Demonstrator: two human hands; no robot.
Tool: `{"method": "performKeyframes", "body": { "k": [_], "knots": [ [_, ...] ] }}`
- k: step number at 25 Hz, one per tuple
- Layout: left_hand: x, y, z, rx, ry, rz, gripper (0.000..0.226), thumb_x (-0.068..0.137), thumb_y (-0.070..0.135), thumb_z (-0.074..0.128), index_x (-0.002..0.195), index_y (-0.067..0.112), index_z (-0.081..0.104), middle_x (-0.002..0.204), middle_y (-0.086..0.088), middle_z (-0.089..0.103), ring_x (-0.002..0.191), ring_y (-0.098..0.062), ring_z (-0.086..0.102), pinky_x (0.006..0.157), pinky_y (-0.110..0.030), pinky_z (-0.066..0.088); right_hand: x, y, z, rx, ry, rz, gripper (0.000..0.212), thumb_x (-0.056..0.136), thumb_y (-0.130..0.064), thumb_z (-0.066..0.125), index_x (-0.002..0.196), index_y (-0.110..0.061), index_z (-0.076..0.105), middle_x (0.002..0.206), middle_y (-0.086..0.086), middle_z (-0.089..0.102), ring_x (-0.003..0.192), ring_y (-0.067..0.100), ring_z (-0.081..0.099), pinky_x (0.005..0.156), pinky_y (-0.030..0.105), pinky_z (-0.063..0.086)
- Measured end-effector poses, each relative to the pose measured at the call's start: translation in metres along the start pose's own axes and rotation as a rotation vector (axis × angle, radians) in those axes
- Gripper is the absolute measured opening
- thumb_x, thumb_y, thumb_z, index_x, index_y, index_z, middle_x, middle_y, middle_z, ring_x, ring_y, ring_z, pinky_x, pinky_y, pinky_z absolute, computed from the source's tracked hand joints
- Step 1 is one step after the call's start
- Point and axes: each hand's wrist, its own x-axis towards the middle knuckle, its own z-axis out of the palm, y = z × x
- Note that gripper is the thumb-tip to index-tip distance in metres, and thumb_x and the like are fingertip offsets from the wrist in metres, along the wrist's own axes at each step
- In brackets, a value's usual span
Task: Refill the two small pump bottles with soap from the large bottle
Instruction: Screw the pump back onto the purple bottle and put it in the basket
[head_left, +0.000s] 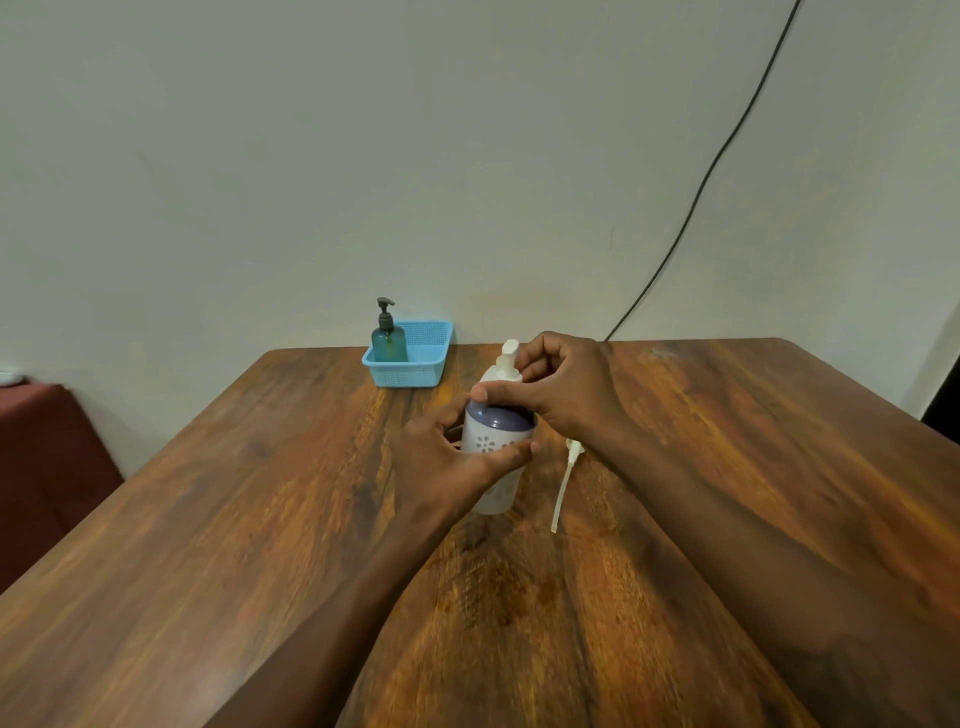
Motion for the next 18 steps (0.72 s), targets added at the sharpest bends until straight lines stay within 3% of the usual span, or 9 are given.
{"method": "performKeyframes", "body": {
  "k": [2,4,6,8,9,11,13,15,18],
  "knots": [
    [-0.001,0.0,0.001,0.01,-0.007,0.012,0.069,0.066,0.054,0.094,0.127,0.028,0.073,0.106,0.019,0.073,0.088,0.013,0.068,0.072,-0.006,0.053,-0.001,-0.001,0.004,-0.105,0.077,-0.02,0.05,0.052,-0.053,0.097,0.074,-0.022,0.064,0.065,-0.007,0.067,0.056,0.001,0.059,0.055,0.019,0.055],
    [-0.001,-0.001,0.0,0.01,-0.014,0.013,0.07,0.067,0.055,0.094,0.128,0.028,0.072,0.108,0.019,0.073,0.09,0.013,0.068,0.074,-0.008,0.056,-0.001,-0.003,0.001,-0.122,0.041,-0.056,0.051,0.056,-0.058,0.093,0.08,-0.02,0.067,0.069,-0.007,0.068,0.058,0.0,0.058,0.058,0.02,0.055],
    [0.001,-0.002,-0.001,-0.002,-0.018,0.01,0.07,0.067,0.056,0.093,0.128,0.029,0.072,0.109,0.017,0.075,0.092,0.011,0.069,0.077,-0.011,0.058,0.0,-0.004,-0.006,-0.07,-0.102,-0.046,0.059,0.067,-0.055,0.089,0.112,-0.022,0.069,0.099,-0.006,0.075,0.087,0.001,0.069,0.078,0.024,0.062],
    [0.003,-0.003,-0.002,-0.005,-0.01,0.007,0.072,0.067,0.057,0.092,0.129,0.028,0.072,0.11,0.016,0.075,0.093,0.011,0.068,0.077,-0.01,0.056,0.004,-0.002,-0.014,0.048,-0.276,-0.003,0.072,0.082,-0.04,0.084,0.146,-0.029,0.05,0.132,0.0,0.069,0.12,0.01,0.066,0.098,0.034,0.059],
    [0.004,-0.003,-0.002,0.0,-0.004,0.006,0.072,0.067,0.057,0.092,0.129,0.028,0.071,0.11,0.017,0.074,0.092,0.013,0.067,0.076,-0.008,0.055,0.005,-0.001,-0.017,0.144,-0.329,0.017,0.077,0.088,-0.028,0.081,0.153,-0.03,0.041,0.138,0.004,0.066,0.126,0.014,0.064,0.102,0.038,0.057],
    [0.007,-0.001,-0.002,0.002,0.007,0.011,0.072,0.066,0.056,0.093,0.129,0.029,0.071,0.106,0.021,0.071,0.09,0.018,0.065,0.074,-0.007,0.054,0.004,-0.001,-0.021,0.301,-0.379,0.008,0.081,0.091,-0.005,0.075,0.158,-0.027,0.033,0.136,0.011,0.067,0.124,0.02,0.067,0.101,0.041,0.057],
    [0.008,0.0,-0.002,0.007,0.006,0.017,0.071,0.066,0.057,0.093,0.128,0.03,0.071,0.104,0.021,0.071,0.089,0.017,0.066,0.074,-0.01,0.057,0.004,-0.005,-0.024,0.29,-0.389,-0.015,0.081,0.09,0.002,0.074,0.156,-0.024,0.037,0.128,0.011,0.071,0.115,0.019,0.072,0.095,0.038,0.06],
    [0.008,-0.001,-0.002,0.001,0.008,0.019,0.071,0.067,0.057,0.093,0.129,0.031,0.071,0.107,0.02,0.072,0.091,0.012,0.068,0.077,-0.014,0.059,0.003,-0.01,-0.022,0.158,-0.296,-0.011,0.08,0.08,-0.007,0.087,0.149,-0.023,0.048,0.116,0.006,0.076,0.101,0.012,0.076,0.087,0.033,0.063],
    [0.005,-0.003,-0.001,-0.014,-0.004,0.027,0.071,0.067,0.056,0.094,0.129,0.03,0.072,0.112,0.016,0.076,0.095,0.007,0.07,0.078,-0.016,0.06,0.002,-0.014,-0.013,-0.077,-0.09,-0.027,0.075,0.06,-0.036,0.099,0.125,-0.023,0.065,0.091,-0.008,0.074,0.081,0.003,0.074,0.075,0.029,0.065]
  ]
}}
